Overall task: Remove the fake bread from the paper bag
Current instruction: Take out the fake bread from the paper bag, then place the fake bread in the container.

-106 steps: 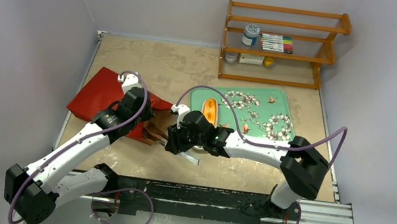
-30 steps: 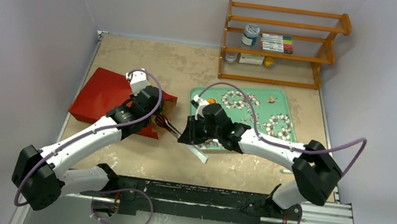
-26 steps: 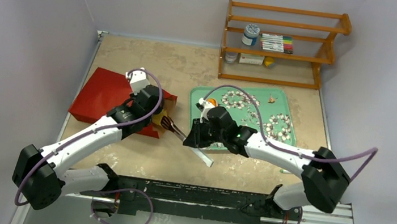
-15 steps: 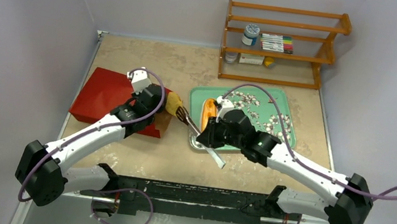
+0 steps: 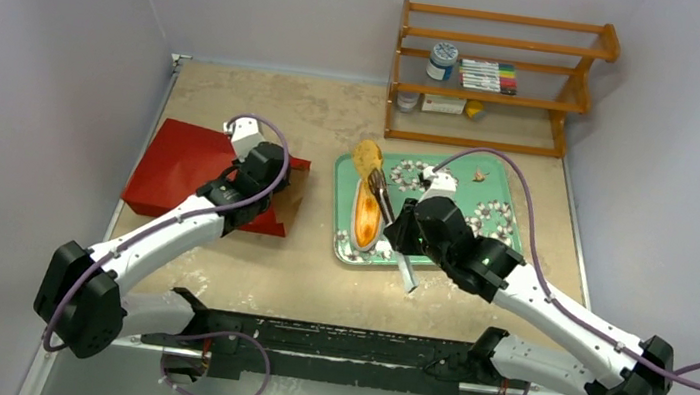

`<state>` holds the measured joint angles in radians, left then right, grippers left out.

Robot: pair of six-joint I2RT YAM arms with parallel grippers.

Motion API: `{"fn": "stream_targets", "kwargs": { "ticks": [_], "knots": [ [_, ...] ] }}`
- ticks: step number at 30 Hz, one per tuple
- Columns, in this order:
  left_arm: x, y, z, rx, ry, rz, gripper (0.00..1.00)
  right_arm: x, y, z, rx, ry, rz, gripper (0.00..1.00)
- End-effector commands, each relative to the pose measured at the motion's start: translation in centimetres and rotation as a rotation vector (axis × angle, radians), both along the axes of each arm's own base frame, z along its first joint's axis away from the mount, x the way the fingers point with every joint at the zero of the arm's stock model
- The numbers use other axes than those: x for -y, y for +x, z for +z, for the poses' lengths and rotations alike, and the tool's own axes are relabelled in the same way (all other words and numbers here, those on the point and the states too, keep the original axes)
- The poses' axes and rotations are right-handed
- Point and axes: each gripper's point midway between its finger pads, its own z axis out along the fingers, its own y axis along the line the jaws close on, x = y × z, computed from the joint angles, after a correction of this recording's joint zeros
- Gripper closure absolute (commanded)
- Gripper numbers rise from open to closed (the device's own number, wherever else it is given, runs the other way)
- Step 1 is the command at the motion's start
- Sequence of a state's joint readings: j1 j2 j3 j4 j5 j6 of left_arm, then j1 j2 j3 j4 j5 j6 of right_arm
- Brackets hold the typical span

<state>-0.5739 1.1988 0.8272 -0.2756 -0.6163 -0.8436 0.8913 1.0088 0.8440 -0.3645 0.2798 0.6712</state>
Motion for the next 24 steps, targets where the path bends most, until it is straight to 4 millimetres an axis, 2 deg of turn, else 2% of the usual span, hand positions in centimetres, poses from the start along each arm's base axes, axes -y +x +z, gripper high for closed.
{"fn": "stream_targets", "kwargs": {
  "ticks": [1, 10, 17, 21, 24],
  "knots": [
    [1.0, 1.5, 2.5, 0.056, -0.039, -0.050, 1.00, 1.8, 1.7, 3.1, 0.064, 0.050, -0.153, 0.89],
    [3.3, 1.9, 2.5, 0.024, -0.037, -0.186, 1.00, 4.3, 0.7, 0.2, -0.015, 0.048, -0.264, 0.86],
    [4.3, 2.0, 1.9, 0.007, -0.054, -0.225, 1.00, 4.4, -0.4, -2.8, -0.093, 0.052, -0.269, 0.83],
    [4.4, 1.9, 2.0, 0.008, -0.060, -0.229, 1.00, 4.7, -0.9, -3.9, -0.115, 0.052, -0.275, 0.77],
    [4.4, 2.0, 2.4, 0.010, -0.059, -0.230, 1.00, 4.6, -1.2, -5.0, -0.137, 0.047, -0.265, 0.68]
  ]
}}
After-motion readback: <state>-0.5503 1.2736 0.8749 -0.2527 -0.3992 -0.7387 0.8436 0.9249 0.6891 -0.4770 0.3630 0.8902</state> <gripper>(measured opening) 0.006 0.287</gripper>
